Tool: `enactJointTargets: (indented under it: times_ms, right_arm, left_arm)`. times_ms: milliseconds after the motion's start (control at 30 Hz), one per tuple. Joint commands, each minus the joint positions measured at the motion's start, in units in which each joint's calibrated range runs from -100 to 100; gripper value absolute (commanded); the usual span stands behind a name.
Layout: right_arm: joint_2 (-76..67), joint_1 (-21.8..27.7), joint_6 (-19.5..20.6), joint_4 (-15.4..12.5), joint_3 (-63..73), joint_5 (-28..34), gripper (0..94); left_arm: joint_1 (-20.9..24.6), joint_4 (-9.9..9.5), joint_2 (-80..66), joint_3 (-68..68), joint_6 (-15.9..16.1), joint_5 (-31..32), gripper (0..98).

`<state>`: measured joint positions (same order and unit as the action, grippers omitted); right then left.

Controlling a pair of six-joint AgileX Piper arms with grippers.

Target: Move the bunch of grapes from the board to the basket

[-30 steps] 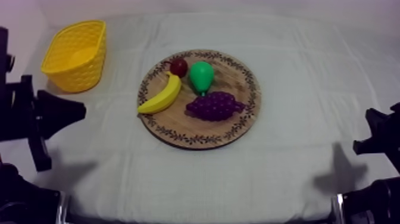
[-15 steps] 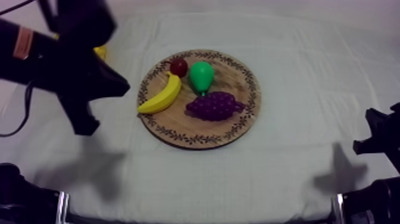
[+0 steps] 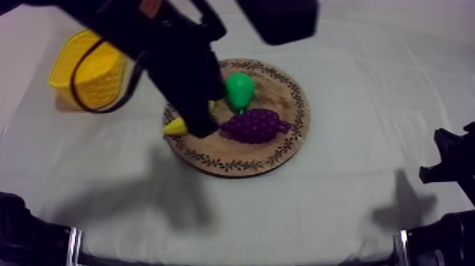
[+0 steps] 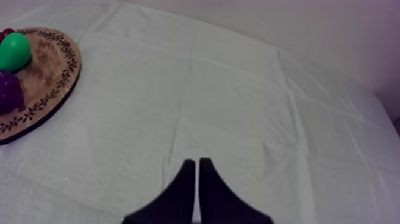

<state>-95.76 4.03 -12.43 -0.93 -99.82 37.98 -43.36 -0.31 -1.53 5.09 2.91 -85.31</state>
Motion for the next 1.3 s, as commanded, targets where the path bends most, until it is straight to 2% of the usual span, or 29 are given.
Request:
enactJointTargets:
  times_ms: [0, 400, 600, 700, 933, 1267]
  right_arm:
    - [0.0, 0.0, 0.0, 0.0, 0.0, 0.0, 0.3]
    - [0.0, 0.0, 0.0, 0.0, 0.0, 0.0, 0.3]
    - [0.0, 0.0, 0.0, 0.0, 0.0, 0.0, 0.3]
    - [0.0, 0.0, 0.0, 0.0, 0.0, 0.0, 0.3]
    - [0.0, 0.0, 0.0, 0.0, 0.0, 0.0, 0.3]
    - [0.0, 0.0, 0.0, 0.0, 0.0, 0.0, 0.3]
  left_arm:
    - [-0.3, -0.43, 4.2, -5.2, 0.1, -1.5, 0.0]
    - [-1.4, -2.77, 16.5, -19.2, 0.5, -11.5, 0.0]
    - [-1.5, -3.88, 20.6, -23.5, 1.9, -13.5, 0.8]
    - [-1.5, -3.84, 21.8, -25.1, 3.0, -13.8, 9.2]
    - [-1.4, -3.83, 23.2, -26.8, 4.3, -13.9, 36.0]
    - [-1.1, -3.91, 24.2, -26.1, 3.4, -13.9, 56.5]
